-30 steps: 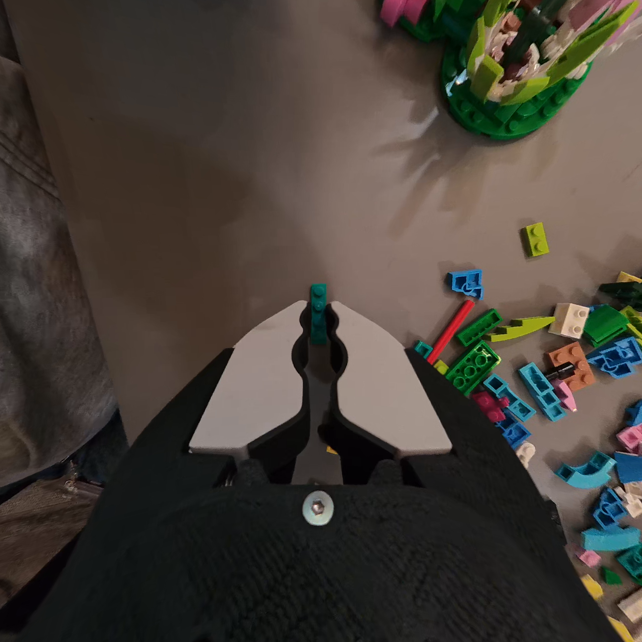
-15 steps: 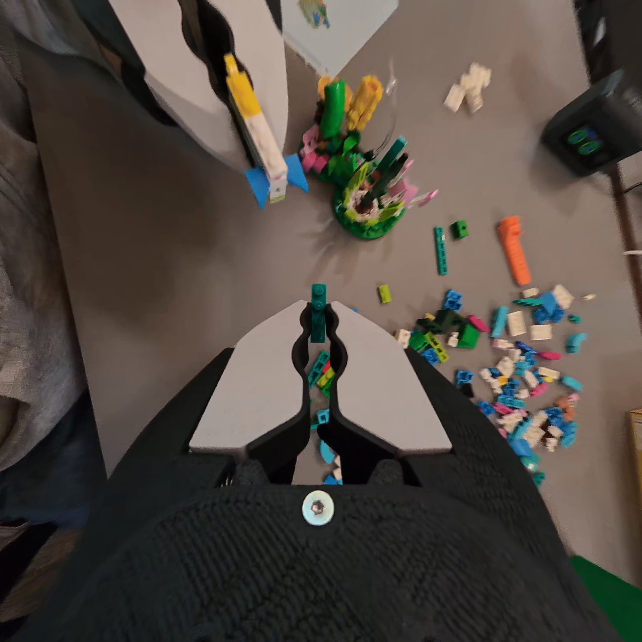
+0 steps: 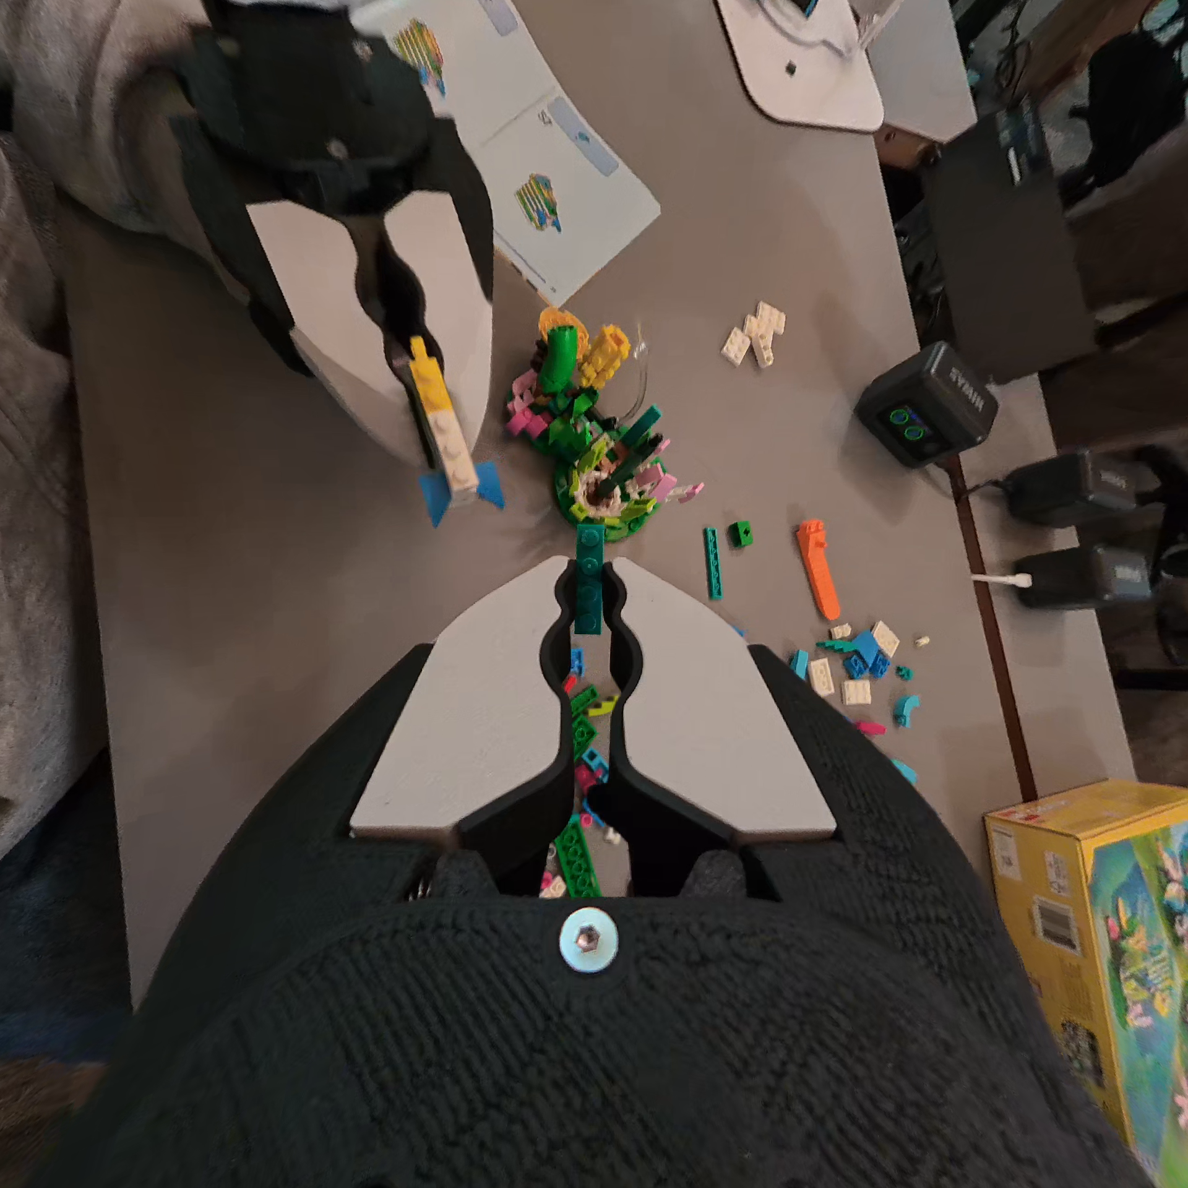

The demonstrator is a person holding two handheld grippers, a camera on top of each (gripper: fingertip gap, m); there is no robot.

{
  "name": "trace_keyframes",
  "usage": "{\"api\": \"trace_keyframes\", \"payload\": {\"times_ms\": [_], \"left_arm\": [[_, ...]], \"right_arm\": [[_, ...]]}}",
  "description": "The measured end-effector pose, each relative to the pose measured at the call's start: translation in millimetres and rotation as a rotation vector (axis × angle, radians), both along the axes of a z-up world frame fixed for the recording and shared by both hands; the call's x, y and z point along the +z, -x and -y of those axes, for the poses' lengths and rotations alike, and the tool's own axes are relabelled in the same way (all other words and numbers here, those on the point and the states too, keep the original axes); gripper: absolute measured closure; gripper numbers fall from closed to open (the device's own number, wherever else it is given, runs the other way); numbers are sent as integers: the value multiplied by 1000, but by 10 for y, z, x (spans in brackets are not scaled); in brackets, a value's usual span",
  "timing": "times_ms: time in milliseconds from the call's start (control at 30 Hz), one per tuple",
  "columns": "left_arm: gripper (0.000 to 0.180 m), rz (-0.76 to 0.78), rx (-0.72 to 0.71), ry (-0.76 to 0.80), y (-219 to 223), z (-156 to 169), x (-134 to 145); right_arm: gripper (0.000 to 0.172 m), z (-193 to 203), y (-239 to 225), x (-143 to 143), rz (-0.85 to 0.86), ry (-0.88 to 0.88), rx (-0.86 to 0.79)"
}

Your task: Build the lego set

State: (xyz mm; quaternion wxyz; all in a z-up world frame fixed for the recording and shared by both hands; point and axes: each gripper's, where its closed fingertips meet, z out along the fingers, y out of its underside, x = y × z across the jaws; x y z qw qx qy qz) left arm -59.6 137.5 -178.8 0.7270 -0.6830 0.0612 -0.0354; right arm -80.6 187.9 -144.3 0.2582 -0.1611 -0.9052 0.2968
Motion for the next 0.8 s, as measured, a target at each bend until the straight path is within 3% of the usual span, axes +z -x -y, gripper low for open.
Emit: {"api": "trace_keyframes", "payload": {"times_ms": [33, 367, 500, 667, 800], "left_arm": [[172, 19, -12, -4, -7, 3, 11], [172, 34, 28, 1, 89, -10, -13], [172, 29, 16, 9, 70, -18, -25], [172, 37, 17, 7, 80, -17, -25], [172, 23, 16, 10, 66, -23, -31]], "right_arm": [[166, 47, 4, 46, -3, 8, 19], [166, 566, -40, 208, 182, 49, 203], [166, 608, -45, 114, 216, -10, 232], [166, 563, -3, 223, 246, 34, 218], [166, 592, -57, 96, 269, -30, 248]]}}
